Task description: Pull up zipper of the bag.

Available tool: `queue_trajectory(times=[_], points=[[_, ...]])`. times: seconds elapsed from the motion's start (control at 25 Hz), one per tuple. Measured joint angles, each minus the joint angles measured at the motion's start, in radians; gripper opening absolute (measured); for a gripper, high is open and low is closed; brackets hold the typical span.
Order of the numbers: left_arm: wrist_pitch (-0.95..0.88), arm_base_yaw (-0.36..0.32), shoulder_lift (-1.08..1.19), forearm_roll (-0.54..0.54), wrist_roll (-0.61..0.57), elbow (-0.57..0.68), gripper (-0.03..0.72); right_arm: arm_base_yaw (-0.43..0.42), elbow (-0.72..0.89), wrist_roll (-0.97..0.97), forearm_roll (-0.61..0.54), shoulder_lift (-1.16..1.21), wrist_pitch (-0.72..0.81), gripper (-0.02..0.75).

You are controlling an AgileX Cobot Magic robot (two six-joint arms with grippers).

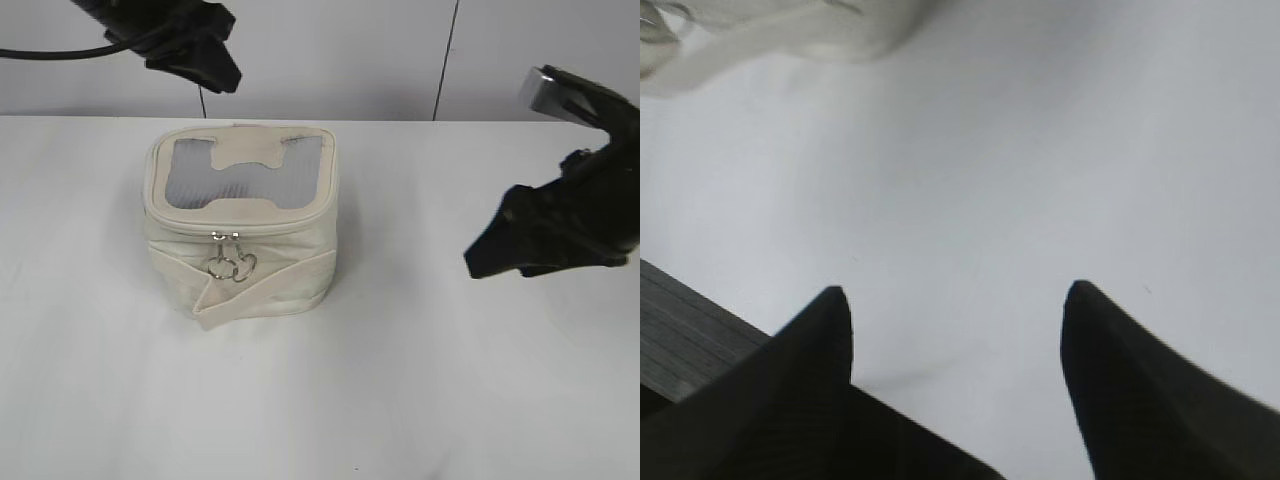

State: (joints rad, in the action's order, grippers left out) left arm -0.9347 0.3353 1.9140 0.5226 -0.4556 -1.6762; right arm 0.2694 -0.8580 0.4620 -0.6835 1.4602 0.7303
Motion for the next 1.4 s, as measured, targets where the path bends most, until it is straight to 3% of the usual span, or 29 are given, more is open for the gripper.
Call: queue_trajectory(times=[0.08, 0.16, 0.36, 0.48, 0.56, 0.72, 0.84, 1.08, 1.4], points=[[0.054, 0.000, -0.115, -0.033, 0.002, 0.156, 0.134, -0.006, 0.002, -0.108, 0.156, -0.067, 0.063, 0.516], [0.101, -0.002, -0.267, -0.048, 0.011, 0.308, 0.132, -0.006, 0.015, -0.163, 0.237, -0.141, 0.114, 0.516], [0.173, -0.013, -0.712, -0.109, 0.120, 0.686, 0.131, -0.006, 0.096, -0.188, 0.300, -0.389, 0.202, 0.517], [0.145, -0.013, -1.020, -0.182, 0.197, 0.840, 0.146, -0.006, 0.158, -0.198, 0.336, -0.566, 0.264, 0.522], [0.073, -0.014, -1.240, -0.229, 0.239, 0.901, 0.195, -0.006, 0.202, -0.210, 0.366, -0.705, 0.286, 0.561], [-0.093, -0.014, -1.539, -0.304, 0.298, 0.959, 0.389, -0.006, 0.268, -0.228, 0.416, -0.946, 0.299, 0.636], [-0.167, -0.014, -1.714, -0.363, 0.331, 0.983, 0.449, -0.006, 0.311, -0.290, 0.460, -1.108, 0.300, 0.644], [-0.186, -0.014, -1.905, -0.444, 0.370, 1.101, 0.444, -0.006, 0.358, -0.357, 0.514, -1.313, 0.308, 0.619], [-0.127, -0.016, -1.920, -0.471, 0.378, 1.137, 0.379, -0.006, 0.359, -0.362, 0.529, -1.359, 0.308, 0.578]])
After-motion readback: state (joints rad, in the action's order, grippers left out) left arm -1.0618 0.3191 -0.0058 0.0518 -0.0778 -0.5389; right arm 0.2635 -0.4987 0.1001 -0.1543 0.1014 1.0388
